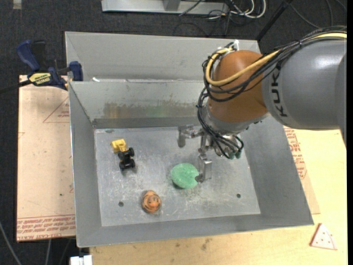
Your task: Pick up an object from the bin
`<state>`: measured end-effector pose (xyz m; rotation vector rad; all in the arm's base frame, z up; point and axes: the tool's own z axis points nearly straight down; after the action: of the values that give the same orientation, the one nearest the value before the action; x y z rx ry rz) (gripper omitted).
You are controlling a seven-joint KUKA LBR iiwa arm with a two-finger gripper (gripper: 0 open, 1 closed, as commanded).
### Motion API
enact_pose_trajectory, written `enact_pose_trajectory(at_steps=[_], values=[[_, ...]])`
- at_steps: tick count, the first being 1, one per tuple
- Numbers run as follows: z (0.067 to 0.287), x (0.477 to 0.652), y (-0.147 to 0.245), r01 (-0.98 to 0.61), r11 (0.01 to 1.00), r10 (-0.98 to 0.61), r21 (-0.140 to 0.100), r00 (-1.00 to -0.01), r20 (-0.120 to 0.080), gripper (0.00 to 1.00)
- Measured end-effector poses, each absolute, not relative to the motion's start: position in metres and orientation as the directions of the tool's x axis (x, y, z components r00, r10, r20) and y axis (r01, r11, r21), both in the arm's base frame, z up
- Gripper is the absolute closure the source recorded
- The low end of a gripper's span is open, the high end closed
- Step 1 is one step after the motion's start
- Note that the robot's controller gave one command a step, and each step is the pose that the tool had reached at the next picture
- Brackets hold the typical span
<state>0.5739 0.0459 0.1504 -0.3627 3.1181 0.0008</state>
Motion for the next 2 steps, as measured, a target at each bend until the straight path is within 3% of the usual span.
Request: enact_pose_trajectory(at_steps=[1,2], values=[[0.103,0.572,0.052,-0.269,0.963,-0.269,0.001,-0.963,-0.005,0.00],[0.075,0.553,0.032,-0.233,0.973,-0.233,0.001,-0.973,-0.001,1.00]])
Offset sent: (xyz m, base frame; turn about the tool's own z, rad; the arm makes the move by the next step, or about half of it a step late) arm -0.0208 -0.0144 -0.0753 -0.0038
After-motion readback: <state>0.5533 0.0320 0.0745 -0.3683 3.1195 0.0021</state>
